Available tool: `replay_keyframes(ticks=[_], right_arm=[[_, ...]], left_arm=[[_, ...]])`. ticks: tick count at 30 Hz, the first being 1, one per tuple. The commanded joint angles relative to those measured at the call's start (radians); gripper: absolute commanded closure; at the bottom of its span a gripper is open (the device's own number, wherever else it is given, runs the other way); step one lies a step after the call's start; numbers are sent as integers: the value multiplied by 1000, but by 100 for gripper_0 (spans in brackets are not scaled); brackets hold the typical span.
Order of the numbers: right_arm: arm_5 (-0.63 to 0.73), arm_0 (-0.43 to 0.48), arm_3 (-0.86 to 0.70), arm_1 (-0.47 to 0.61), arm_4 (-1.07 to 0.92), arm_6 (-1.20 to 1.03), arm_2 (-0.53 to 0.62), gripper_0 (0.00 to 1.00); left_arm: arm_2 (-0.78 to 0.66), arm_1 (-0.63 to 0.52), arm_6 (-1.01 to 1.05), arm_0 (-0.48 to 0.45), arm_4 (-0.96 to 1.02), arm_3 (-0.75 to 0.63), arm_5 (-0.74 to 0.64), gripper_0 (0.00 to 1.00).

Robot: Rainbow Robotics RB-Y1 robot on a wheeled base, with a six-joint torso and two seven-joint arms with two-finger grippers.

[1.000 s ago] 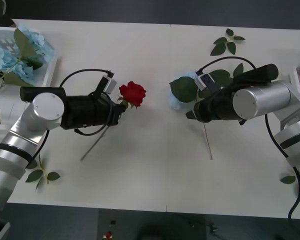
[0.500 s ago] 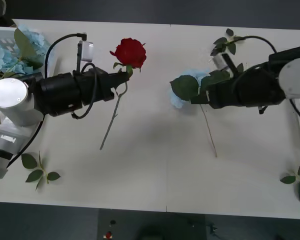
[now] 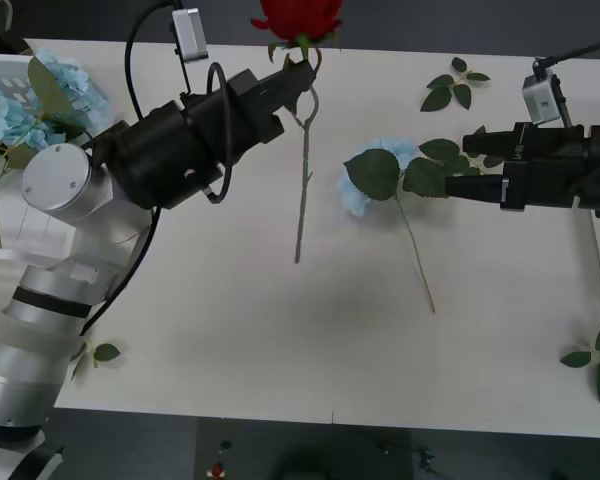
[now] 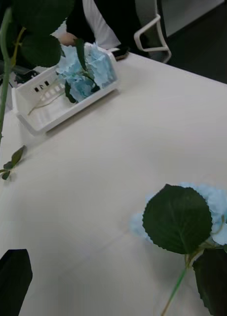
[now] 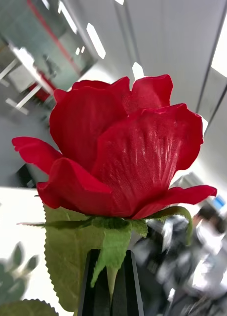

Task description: Put the red flowers into the right box and the blue flowers into the left box

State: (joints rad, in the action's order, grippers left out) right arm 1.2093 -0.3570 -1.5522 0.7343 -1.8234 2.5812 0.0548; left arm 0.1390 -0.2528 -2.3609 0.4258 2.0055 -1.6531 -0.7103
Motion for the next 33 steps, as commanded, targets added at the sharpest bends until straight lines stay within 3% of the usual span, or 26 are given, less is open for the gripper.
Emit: replay_keyframes(ticks=[1, 15, 33], right_arm=[[-2, 46, -89, 27, -99, 103, 30, 0], [-142, 217, -330, 37, -228, 124, 42, 0], [-336, 196, -322, -39, -235, 96, -135, 0]], left_arm=[[-24, 76, -38, 33, 12, -48, 20, 100], [-27, 182, -57, 73, -28, -47, 64, 100], [36, 198, -153, 83, -30, -47, 61, 100]])
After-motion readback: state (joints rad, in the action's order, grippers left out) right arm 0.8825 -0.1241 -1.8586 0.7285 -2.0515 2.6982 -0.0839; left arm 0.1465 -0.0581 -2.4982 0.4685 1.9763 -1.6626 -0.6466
